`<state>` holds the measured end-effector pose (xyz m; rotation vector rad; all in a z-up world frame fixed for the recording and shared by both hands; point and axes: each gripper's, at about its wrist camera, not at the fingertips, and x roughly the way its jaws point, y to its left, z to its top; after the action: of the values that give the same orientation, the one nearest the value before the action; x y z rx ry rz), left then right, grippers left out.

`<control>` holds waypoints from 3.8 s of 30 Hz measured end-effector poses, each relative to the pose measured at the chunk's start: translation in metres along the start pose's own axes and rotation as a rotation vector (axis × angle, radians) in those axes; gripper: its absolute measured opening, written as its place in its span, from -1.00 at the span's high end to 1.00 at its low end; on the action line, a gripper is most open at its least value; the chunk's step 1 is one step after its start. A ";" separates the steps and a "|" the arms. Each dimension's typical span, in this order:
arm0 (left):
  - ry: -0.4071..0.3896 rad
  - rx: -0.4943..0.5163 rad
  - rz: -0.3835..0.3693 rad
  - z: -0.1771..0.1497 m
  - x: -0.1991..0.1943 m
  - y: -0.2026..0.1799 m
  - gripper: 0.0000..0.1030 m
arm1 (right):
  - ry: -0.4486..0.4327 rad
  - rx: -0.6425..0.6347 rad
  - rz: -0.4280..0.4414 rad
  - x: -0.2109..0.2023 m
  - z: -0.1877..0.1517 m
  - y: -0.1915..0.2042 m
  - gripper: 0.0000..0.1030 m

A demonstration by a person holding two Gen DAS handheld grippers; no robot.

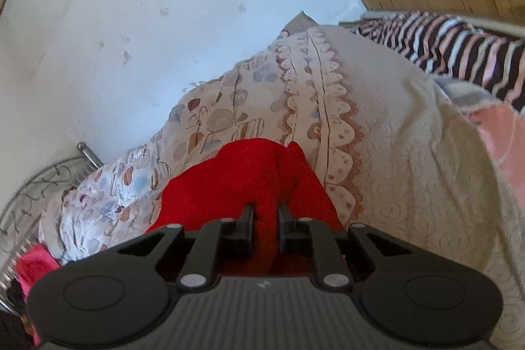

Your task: Fold small clothes

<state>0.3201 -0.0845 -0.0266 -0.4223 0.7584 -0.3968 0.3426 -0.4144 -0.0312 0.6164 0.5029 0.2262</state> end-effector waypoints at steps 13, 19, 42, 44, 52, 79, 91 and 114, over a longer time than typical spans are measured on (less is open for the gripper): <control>-0.140 -0.112 -0.059 0.002 -0.044 0.021 -0.74 | -0.042 -0.179 -0.080 -0.017 -0.019 0.021 0.66; -0.073 -0.146 -0.035 -0.001 -0.034 0.031 -0.79 | -0.119 -0.195 -0.104 -0.053 -0.028 0.036 0.19; -0.048 -0.168 -0.027 -0.026 -0.026 0.036 -0.80 | 0.015 -0.431 -0.078 -0.083 -0.113 0.080 0.94; -0.047 -0.165 -0.025 -0.027 -0.026 0.037 -0.80 | 0.014 -0.424 -0.078 -0.082 -0.112 0.079 0.94; -0.026 -0.109 -0.005 -0.036 -0.019 0.031 -0.81 | 0.009 -0.416 -0.083 -0.080 -0.115 0.075 0.93; -0.092 -0.127 -0.055 0.003 -0.056 0.048 -0.98 | -0.116 -0.090 -0.059 -0.090 -0.063 0.017 -1.00; -0.106 -0.078 0.059 0.058 -0.018 0.056 -0.98 | -0.097 -0.091 0.005 -0.028 -0.001 0.025 -1.00; -0.041 0.024 0.122 0.052 0.032 0.044 -0.99 | 0.019 -0.045 0.010 0.061 -0.001 -0.018 -0.99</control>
<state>0.3874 -0.0517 -0.0326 -0.3589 0.7351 -0.2818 0.3955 -0.4070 -0.0663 0.5733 0.5116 0.2522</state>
